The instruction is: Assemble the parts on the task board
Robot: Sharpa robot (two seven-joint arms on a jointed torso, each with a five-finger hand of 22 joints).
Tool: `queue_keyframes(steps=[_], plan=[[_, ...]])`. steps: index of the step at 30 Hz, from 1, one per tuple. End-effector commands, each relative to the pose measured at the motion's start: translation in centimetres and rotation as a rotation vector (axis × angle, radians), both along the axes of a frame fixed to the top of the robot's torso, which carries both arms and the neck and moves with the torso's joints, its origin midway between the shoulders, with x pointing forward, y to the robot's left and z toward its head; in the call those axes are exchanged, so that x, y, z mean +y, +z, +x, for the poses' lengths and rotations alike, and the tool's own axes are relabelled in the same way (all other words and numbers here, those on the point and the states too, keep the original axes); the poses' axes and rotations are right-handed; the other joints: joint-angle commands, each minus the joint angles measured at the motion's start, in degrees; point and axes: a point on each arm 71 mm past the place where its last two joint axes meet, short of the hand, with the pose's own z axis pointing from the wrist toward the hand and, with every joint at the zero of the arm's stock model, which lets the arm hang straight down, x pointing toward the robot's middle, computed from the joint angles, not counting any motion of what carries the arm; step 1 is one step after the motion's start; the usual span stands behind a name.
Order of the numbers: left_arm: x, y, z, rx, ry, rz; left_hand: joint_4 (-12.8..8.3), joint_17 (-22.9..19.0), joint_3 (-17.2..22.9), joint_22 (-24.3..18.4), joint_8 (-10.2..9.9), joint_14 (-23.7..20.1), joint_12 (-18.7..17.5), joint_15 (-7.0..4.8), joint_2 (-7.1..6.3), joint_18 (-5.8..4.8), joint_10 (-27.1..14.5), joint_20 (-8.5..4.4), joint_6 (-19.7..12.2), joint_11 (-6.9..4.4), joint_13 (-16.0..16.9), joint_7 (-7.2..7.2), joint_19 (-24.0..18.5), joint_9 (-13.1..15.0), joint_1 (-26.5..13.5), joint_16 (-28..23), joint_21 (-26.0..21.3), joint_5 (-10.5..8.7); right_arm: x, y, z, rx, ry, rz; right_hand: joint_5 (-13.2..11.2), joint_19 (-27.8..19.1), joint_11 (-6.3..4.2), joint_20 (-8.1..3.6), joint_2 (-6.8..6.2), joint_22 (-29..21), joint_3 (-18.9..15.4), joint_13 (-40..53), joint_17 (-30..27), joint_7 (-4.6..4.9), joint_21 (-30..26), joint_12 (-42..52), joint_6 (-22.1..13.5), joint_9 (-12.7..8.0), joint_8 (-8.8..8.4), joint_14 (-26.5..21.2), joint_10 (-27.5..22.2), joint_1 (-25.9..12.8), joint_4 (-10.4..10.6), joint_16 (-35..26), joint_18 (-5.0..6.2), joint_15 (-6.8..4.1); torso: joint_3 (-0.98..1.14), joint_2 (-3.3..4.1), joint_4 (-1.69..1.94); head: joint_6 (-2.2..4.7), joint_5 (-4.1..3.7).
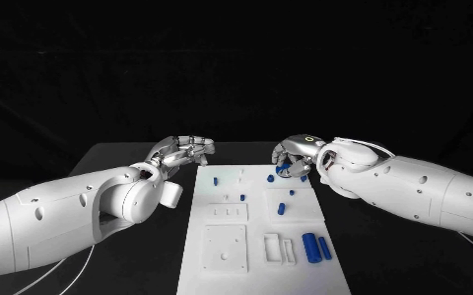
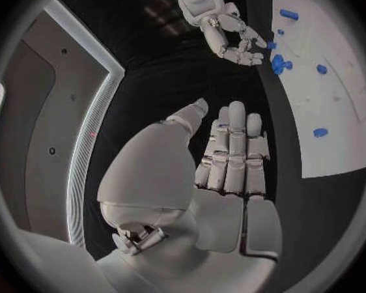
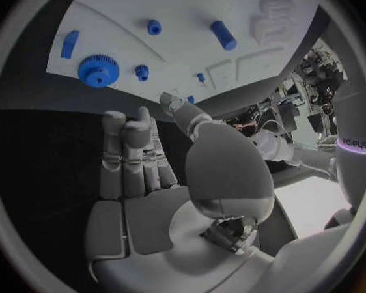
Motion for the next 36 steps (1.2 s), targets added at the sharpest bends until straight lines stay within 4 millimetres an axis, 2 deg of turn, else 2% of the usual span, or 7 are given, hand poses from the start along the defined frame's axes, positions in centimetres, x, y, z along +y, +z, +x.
queue_keyframes(steps=[1,3,7,15,19,30,36], plan=[[-0.4,0.6,-0.2,-0.017,-0.033,-0.011,-1.3,0.0,0.6,-0.2,-0.4,-0.3,-0.5,-0.47,-0.03,-0.12,0.6,-0.71,0.5,-0.02,-0.1,-0.03,-0.1,0.1,-1.3,0.8,0.7,-0.38,0.1,-0.2,0.1,-0.035,-0.006,-0.114,-0.7,1.8,0.24,-1.80,-0.13,1.2,1.8,0.0,-0.4,0.12,0.7,-0.4,0.2,0.2,-0.26,-0.2,-0.2,-1.4,-1.5,0.5,2.21,0.08,0.01,1.22,0.53,0.45,-0.30],[-0.5,0.8,-0.3,-0.019,-0.038,-0.013,-2.0,0.0,1.1,-0.3,-0.5,-0.4,-0.6,-0.45,-0.03,-0.34,0.6,-0.94,0.5,0.02,-0.1,-0.03,-0.1,0.1,-2.1,1.0,0.9,-0.40,0.2,-0.2,0.1,-0.040,-0.006,-0.119,-1.0,1.9,0.30,-1.87,-0.34,1.2,2.6,0.0,-0.5,0.15,1.0,-0.4,0.1,0.3,-0.31,-0.3,-0.4,-1.9,-1.8,0.7,2.21,0.14,0.07,1.49,0.66,0.57,-0.36],[-0.6,1.2,-0.6,-0.025,-0.046,-0.015,-3.8,-0.3,2.5,-0.6,-0.8,-0.6,-1.1,-0.42,0.01,-0.89,0.5,-1.56,0.7,0.10,-0.1,-0.04,-0.3,0.3,-4.0,1.6,1.4,-0.43,0.4,-0.2,0.1,-0.045,-0.004,-0.128,-1.5,2.1,0.40,-1.93,-0.64,1.1,3.8,-0.1,-0.8,0.14,1.4,-0.4,0.1,0.4,-0.33,-0.3,-0.7,-2.6,-1.8,1.1,2.21,0.23,0.07,2.15,0.85,0.71,-0.59],[-0.5,1.8,-0.7,-0.037,-0.049,-0.015,-7.8,-1.1,5.6,-1.3,-1.2,-0.9,-1.7,-0.40,0.13,-1.55,0.6,-2.17,1.0,0.19,0.0,-0.09,-0.6,0.8,-7.9,2.3,2.4,-0.48,0.6,-0.3,0.4,-0.054,-0.007,-0.146,-2.2,2.3,0.48,-1.95,-0.89,1.0,5.2,-0.2,-1.2,0.09,1.7,-0.4,0.0,0.6,-0.31,-0.4,-0.9,-3.2,-1.8,1.5,2.21,0.31,0.14,3.04,0.88,0.84,-0.55],[-0.4,2.1,-0.7,-0.040,-0.051,-0.015,-9.0,-1.4,6.5,-1.5,-1.2,-1.0,-1.7,-0.45,0.23,-1.62,1.0,-2.24,1.2,0.09,0.1,-0.14,-0.7,1.0,-9.1,2.5,2.7,-0.50,0.4,-0.4,0.6,-0.058,-0.013,-0.152,-2.6,2.3,0.51,-1.93,-1.00,1.0,5.7,-0.3,-1.4,0.09,1.8,-0.4,-0.1,0.7,-0.37,-0.4,-1.0,-3.4,-1.8,1.6,2.21,0.34,0.18,3.37,0.96,0.94,-0.54],[-0.5,2.2,-0.6,-0.043,-0.045,0.004,-10.0,-1.7,7.5,-1.8,-1.4,-1.0,-1.9,-0.43,0.28,-1.65,1.0,-2.27,1.2,0.13,0.1,-0.13,-0.8,1.3,-10.5,2.6,3.1,-0.48,0.9,-0.6,0.6,-0.061,-0.004,-0.163,-3.0,2.4,0.49,-1.91,-1.11,1.0,6.2,-0.3,-1.7,0.14,2.0,-0.3,-0.1,0.8,-0.30,-0.4,-0.9,-3.9,-1.6,1.8,2.21,0.32,0.27,4.02,1.12,1.14,-0.38],[-0.7,2.1,-0.3,-0.039,-0.043,0.008,-10.2,-1.7,7.7,-1.8,-1.4,-1.0,-2.0,-0.43,0.33,-1.65,1.0,-2.27,1.2,0.13,0.2,-0.12,-0.8,1.3,-10.9,2.7,3.2,-0.49,1.1,-0.7,0.6,-0.057,-0.001,-0.166,-3.6,2.5,0.41,-1.94,-1.08,1.0,6.4,-0.3,-1.8,0.12,2.2,-0.2,0.1,0.9,-0.19,-0.4,-0.7,-4.5,-1.3,2.0,2.21,0.24,0.29,4.39,1.40,1.30,-0.80]])
